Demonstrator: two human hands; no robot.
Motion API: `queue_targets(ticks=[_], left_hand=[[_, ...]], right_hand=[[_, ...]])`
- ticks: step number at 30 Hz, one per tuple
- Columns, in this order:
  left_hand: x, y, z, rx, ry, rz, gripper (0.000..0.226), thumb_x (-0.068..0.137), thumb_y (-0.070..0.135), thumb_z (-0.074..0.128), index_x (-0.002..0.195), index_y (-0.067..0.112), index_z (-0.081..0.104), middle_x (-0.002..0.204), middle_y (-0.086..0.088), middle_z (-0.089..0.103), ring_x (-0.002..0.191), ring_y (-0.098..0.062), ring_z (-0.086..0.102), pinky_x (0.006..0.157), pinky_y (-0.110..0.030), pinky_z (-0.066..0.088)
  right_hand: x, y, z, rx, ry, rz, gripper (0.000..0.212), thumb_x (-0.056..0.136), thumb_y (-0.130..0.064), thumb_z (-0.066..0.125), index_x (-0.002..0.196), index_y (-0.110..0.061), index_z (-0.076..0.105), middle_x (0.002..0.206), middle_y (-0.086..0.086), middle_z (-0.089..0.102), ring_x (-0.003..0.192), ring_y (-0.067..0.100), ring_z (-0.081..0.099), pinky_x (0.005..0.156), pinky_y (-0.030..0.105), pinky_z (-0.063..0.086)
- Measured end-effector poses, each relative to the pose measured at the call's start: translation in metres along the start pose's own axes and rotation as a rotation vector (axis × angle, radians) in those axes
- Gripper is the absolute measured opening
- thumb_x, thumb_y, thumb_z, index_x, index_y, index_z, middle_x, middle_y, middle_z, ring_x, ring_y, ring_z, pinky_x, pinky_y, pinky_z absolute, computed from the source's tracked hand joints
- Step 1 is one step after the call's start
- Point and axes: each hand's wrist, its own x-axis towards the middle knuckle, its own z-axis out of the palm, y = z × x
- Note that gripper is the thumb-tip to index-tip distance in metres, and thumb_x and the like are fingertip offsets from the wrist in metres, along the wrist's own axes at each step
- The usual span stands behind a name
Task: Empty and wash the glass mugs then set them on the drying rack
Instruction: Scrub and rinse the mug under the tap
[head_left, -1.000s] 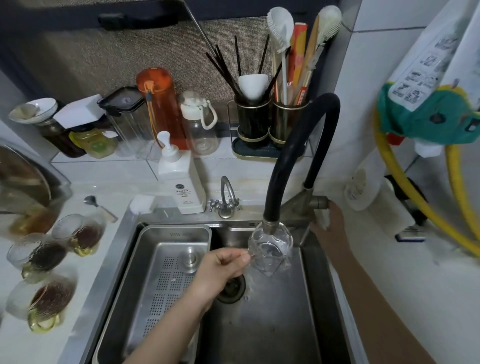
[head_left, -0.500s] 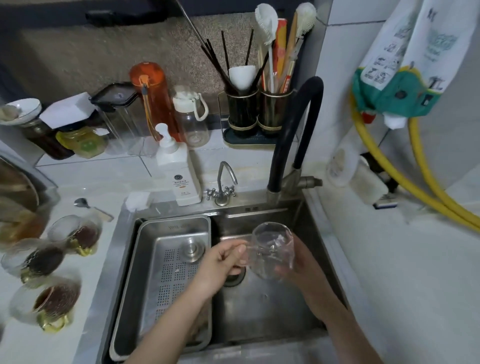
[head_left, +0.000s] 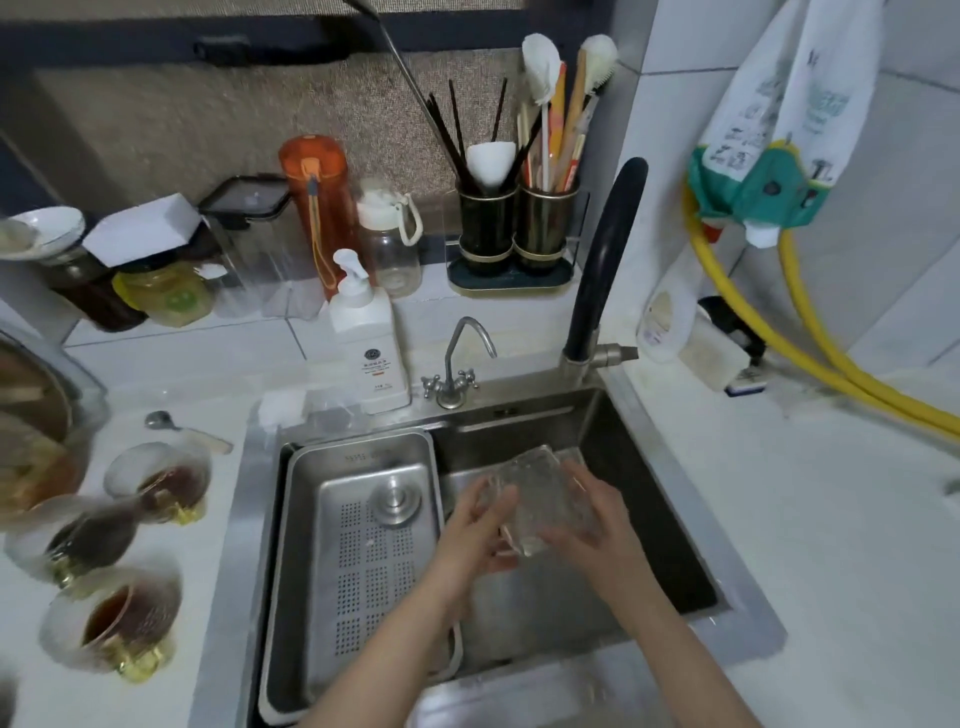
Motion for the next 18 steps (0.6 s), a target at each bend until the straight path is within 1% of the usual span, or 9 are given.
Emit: queue_targets(ticks=[3, 6, 8, 10, 12, 13, 15, 16, 18], left_hand=[[0.0, 0.0, -0.002, -0.003, 0.001, -0.026, 0.05, 0.08, 0.051, 0.062, 0.122, 0.027, 0.051, 0.105, -0.004, 0.069, 0.074, -0.021, 0.07, 0.068, -0.032, 0.055], [-0.004, 0.0, -0.002, 0.02, -0.007, -0.04, 0.046, 0.08, 0.058, 0.055, 0.115, 0.03, 0.055, 0.099, -0.002, 0.068, 0.069, -0.015, 0.065, 0.063, -0.027, 0.052], [-0.006, -0.002, -0.001, 0.108, -0.001, -0.013, 0.047, 0.086, 0.062, 0.047, 0.115, 0.027, 0.057, 0.105, -0.002, 0.067, 0.081, -0.018, 0.066, 0.062, -0.025, 0.052], [-0.006, -0.007, 0.001, 0.213, 0.03, 0.056, 0.057, 0.087, 0.065, 0.041, 0.111, 0.018, 0.062, 0.105, -0.004, 0.067, 0.091, -0.02, 0.064, 0.069, -0.026, 0.051], [-0.01, -0.009, 0.005, 0.273, 0.077, 0.144, 0.05, 0.093, 0.054, 0.039, 0.104, 0.014, 0.067, 0.101, -0.007, 0.07, 0.096, -0.023, 0.066, 0.08, -0.024, 0.05], [-0.014, -0.007, 0.007, 0.275, 0.087, 0.173, 0.045, 0.096, 0.047, 0.039, 0.104, 0.014, 0.067, 0.101, -0.007, 0.071, 0.096, -0.022, 0.066, 0.079, -0.019, 0.049], [-0.026, -0.001, 0.013, 0.238, 0.09, 0.202, 0.034, 0.099, 0.037, 0.038, 0.111, 0.019, 0.064, 0.106, 0.004, 0.069, 0.098, -0.007, 0.065, 0.075, -0.008, 0.046], [-0.03, 0.001, 0.015, 0.237, 0.106, 0.215, 0.03, 0.099, 0.034, 0.038, 0.119, 0.022, 0.057, 0.116, 0.01, 0.063, 0.104, -0.001, 0.059, 0.082, -0.006, 0.042], [-0.034, 0.002, 0.017, 0.292, 0.158, 0.274, 0.038, 0.099, 0.029, 0.04, 0.135, 0.02, 0.045, 0.13, 0.011, 0.048, 0.12, -0.001, 0.044, 0.097, -0.012, 0.032]], right_hand=[[-0.009, -0.003, 0.006, 0.079, 0.043, 0.019, 0.063, 0.069, -0.017, 0.083, 0.117, -0.037, 0.047, 0.116, -0.022, 0.054, 0.107, -0.01, 0.055, 0.08, 0.008, 0.049], [-0.02, 0.003, 0.009, 0.139, 0.078, 0.07, 0.067, 0.067, -0.001, 0.078, 0.118, -0.031, 0.046, 0.119, -0.015, 0.056, 0.108, -0.004, 0.057, 0.08, 0.01, 0.05], [-0.027, 0.006, 0.012, 0.163, 0.097, 0.083, 0.07, 0.065, -0.008, 0.078, 0.121, -0.034, 0.047, 0.127, -0.011, 0.054, 0.118, 0.004, 0.054, 0.085, 0.014, 0.051], [-0.034, 0.009, 0.013, 0.175, 0.118, 0.075, 0.073, 0.062, -0.019, 0.079, 0.123, -0.041, 0.046, 0.134, -0.01, 0.052, 0.125, 0.01, 0.05, 0.101, 0.027, 0.046], [-0.04, 0.009, 0.015, 0.174, 0.127, 0.071, 0.073, 0.062, -0.023, 0.08, 0.123, -0.043, 0.045, 0.136, -0.011, 0.051, 0.128, 0.012, 0.048, 0.109, 0.036, 0.038], [-0.041, 0.009, 0.016, 0.171, 0.131, 0.068, 0.073, 0.062, -0.024, 0.08, 0.123, -0.043, 0.045, 0.135, -0.012, 0.051, 0.128, 0.011, 0.049, 0.11, 0.037, 0.038], [-0.043, 0.006, 0.017, 0.174, 0.134, 0.072, 0.074, 0.062, -0.025, 0.08, 0.125, -0.041, 0.044, 0.13, -0.014, 0.053, 0.123, 0.01, 0.052, 0.107, 0.037, 0.041], [-0.044, 0.005, 0.017, 0.194, 0.137, 0.077, 0.075, 0.062, -0.025, 0.079, 0.126, -0.038, 0.044, 0.126, -0.013, 0.055, 0.119, 0.01, 0.054, 0.104, 0.035, 0.044], [-0.044, 0.003, 0.015, 0.206, 0.131, 0.078, 0.076, 0.062, -0.025, 0.083, 0.128, -0.027, 0.047, 0.119, -0.006, 0.061, 0.11, 0.014, 0.061, 0.094, 0.031, 0.052]])
